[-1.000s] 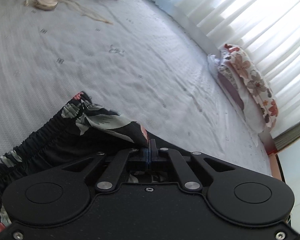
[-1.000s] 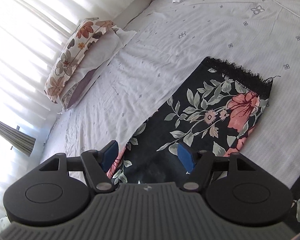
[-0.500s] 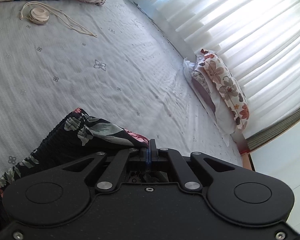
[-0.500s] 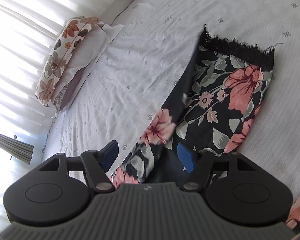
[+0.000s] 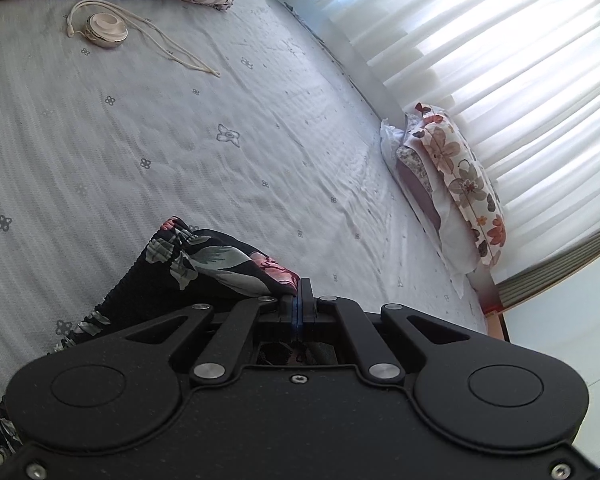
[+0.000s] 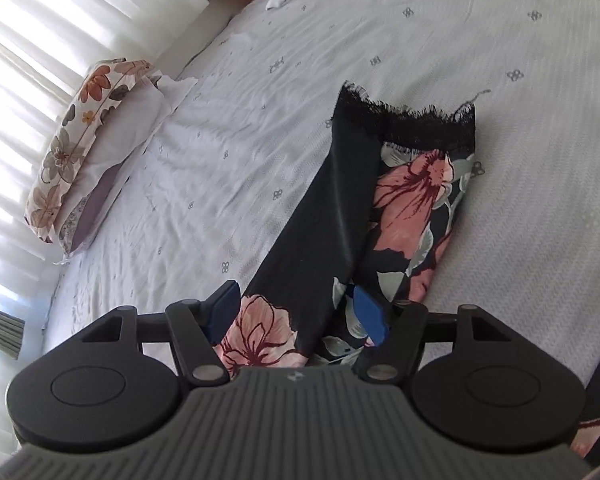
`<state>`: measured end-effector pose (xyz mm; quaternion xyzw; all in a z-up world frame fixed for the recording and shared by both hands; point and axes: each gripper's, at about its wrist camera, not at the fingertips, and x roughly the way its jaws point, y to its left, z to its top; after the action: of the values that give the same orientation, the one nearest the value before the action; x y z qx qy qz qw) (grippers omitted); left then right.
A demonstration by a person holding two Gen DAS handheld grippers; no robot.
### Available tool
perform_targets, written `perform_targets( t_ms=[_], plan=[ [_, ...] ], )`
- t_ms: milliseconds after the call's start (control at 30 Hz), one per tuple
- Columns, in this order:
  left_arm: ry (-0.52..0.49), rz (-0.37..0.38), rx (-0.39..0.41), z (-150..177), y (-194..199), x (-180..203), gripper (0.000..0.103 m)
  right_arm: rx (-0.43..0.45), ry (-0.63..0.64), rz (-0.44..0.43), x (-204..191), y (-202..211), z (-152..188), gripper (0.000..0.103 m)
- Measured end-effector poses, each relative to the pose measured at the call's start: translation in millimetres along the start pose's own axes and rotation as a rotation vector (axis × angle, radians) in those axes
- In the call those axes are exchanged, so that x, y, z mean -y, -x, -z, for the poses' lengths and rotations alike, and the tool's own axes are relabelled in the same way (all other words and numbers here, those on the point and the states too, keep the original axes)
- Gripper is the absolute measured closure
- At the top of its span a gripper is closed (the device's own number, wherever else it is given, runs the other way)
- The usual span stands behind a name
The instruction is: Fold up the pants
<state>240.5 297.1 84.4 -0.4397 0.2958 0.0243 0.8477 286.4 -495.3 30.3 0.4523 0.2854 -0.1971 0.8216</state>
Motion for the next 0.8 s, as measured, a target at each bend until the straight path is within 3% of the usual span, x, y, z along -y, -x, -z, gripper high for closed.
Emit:
perform_targets(
  t_ms=[100,233,333,800],
  plan=[
    [0.004,-0.011,-0.002,0,-4,-2,0.103,-0.008,0.007,-0.024,3,-2,0,0.032],
    [0.002,-0.033,0.003,0,-8,-6,0.103,-0.02,0.013,-0.039,2,-7,0,0.056],
    [0.002,-0.05,0.004,1,-11,-10,0.103,-0.009,0.011,-0.029,2,-11,-1,0.067],
    [-0.001,-0.116,0.011,4,-28,-21,0.103,0.042,0.042,0.013,-4,-35,-19,0.069]
  ],
)
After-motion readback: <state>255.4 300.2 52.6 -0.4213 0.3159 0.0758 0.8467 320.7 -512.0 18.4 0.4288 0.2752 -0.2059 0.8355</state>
